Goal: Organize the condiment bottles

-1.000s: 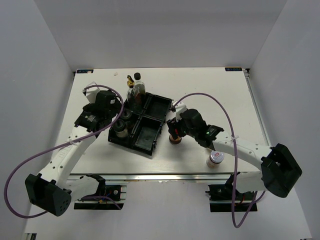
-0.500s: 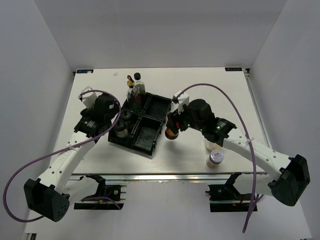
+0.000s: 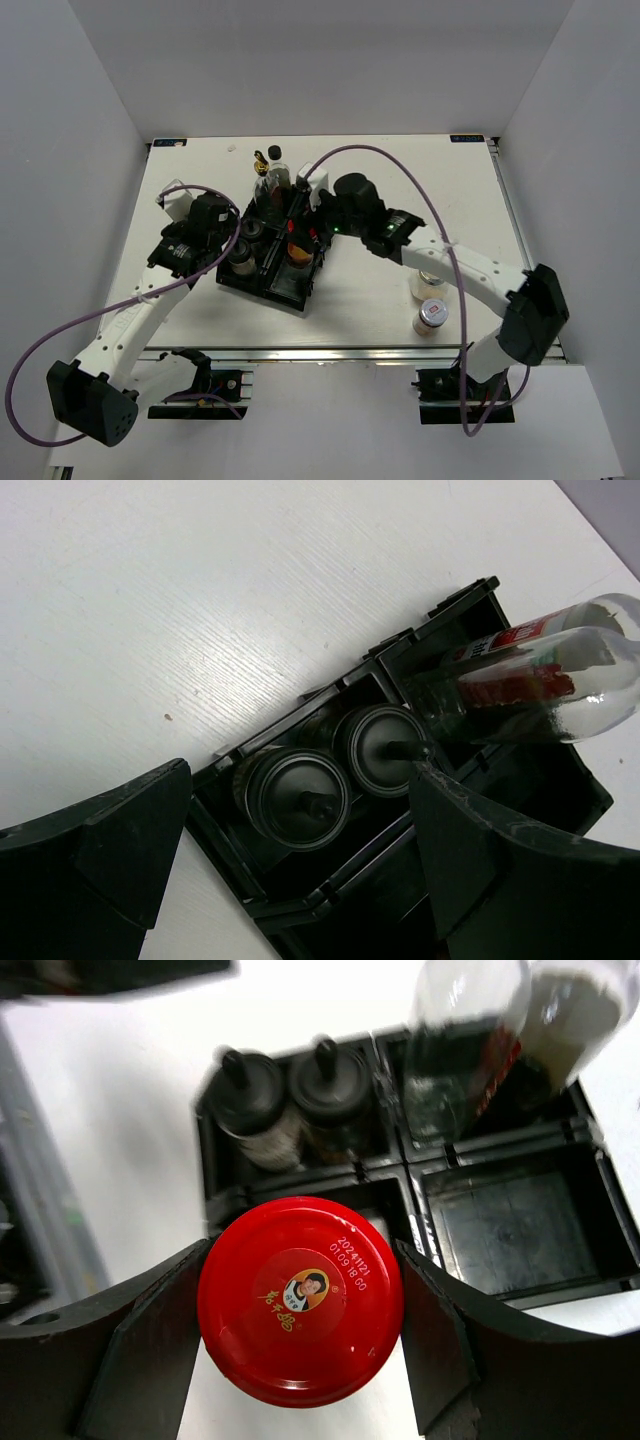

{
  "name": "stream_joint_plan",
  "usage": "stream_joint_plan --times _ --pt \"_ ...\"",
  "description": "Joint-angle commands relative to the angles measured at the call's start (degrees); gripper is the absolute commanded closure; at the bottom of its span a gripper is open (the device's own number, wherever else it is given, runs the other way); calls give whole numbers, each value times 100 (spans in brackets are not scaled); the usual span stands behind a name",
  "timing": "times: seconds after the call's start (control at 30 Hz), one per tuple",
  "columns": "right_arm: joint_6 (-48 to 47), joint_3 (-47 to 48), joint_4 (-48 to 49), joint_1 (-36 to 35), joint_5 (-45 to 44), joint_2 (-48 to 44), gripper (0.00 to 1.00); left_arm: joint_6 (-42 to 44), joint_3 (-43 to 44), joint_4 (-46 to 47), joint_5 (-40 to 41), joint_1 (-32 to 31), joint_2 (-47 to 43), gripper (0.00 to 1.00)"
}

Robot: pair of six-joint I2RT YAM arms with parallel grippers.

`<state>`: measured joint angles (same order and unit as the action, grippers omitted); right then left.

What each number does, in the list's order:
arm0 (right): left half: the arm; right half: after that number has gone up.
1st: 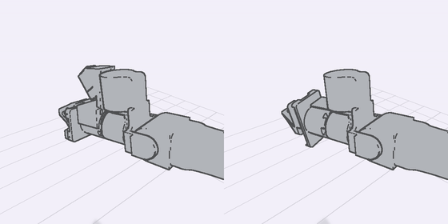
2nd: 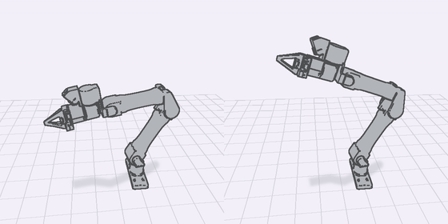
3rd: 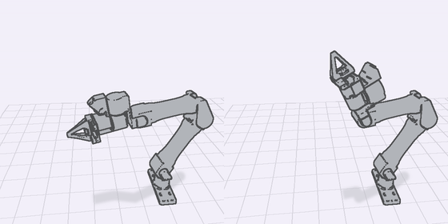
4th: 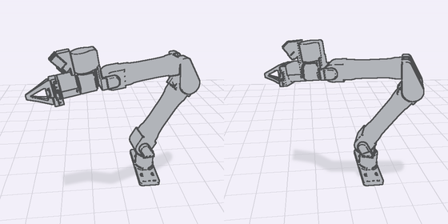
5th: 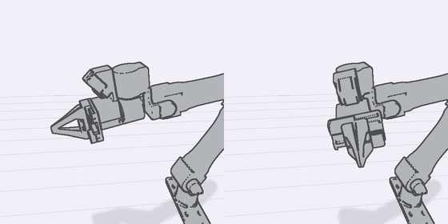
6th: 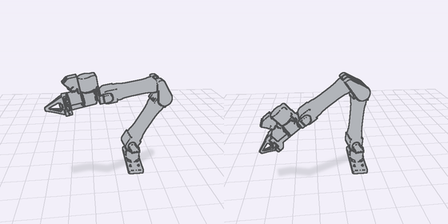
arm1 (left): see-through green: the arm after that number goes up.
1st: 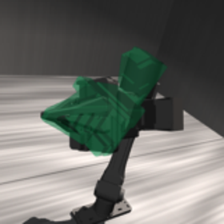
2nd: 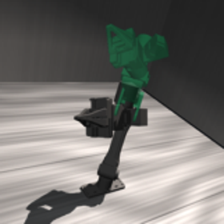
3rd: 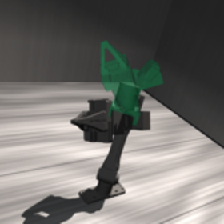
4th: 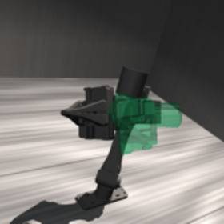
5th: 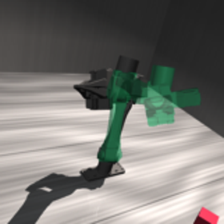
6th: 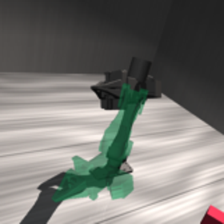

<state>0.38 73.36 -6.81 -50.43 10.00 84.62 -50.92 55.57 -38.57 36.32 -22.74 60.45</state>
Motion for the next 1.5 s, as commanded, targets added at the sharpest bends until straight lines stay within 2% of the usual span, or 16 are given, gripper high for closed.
stream_joint_plan --times 0.0,0.27,0.5,0.53,0.57,0.67,0.83,0.97,1.17,1.27,1.43,1.47 --pt "-188 477 865 -10 -287 238 100 -59 41 -274 -107 -11 -165 2" --pt "-320 565 1173 -10 -490 1275 100 11 -46 -301 -186 -11 -165 2" --pt "-258 258 1621 -10 -736 1566 100 -6 -99 -230 -134 -11 -129 2" --pt "-249 257 1621 -19 -719 1584 97 11 -143 -187 -116 -11 -129 2" --pt "-232 249 1560 -10 -710 1601 78 -6 -169 -178 -90 -11 -129 2" --pt "-205 222 1420 -28 -675 1558 48 -59 -231 -134 -116 -11 -68 2" --pt "-144 29 1402 -45 -613 1207 32 -68 -213 -90 -186 -11 29 2" --pt "-82 -102 1340 -45 -473 767 11 -68 -231 -46 -300 -11 29 2" --pt "120 -348 1226 -45 -437 91 11 -76 -222 -125 -432 -11 -59 2" --pt "251 -489 989 -45 -849 -357 11 -68 -231 -160 -511 -11 -77 2" --pt "1252 -1262 191 95 -3097 -1436 11 -24 -424 7 -669 -11 -147 2" --pt "1445 -1350 -290 208 -3405 -1587 11 -15 -450 51 -739 -11 -147 2"
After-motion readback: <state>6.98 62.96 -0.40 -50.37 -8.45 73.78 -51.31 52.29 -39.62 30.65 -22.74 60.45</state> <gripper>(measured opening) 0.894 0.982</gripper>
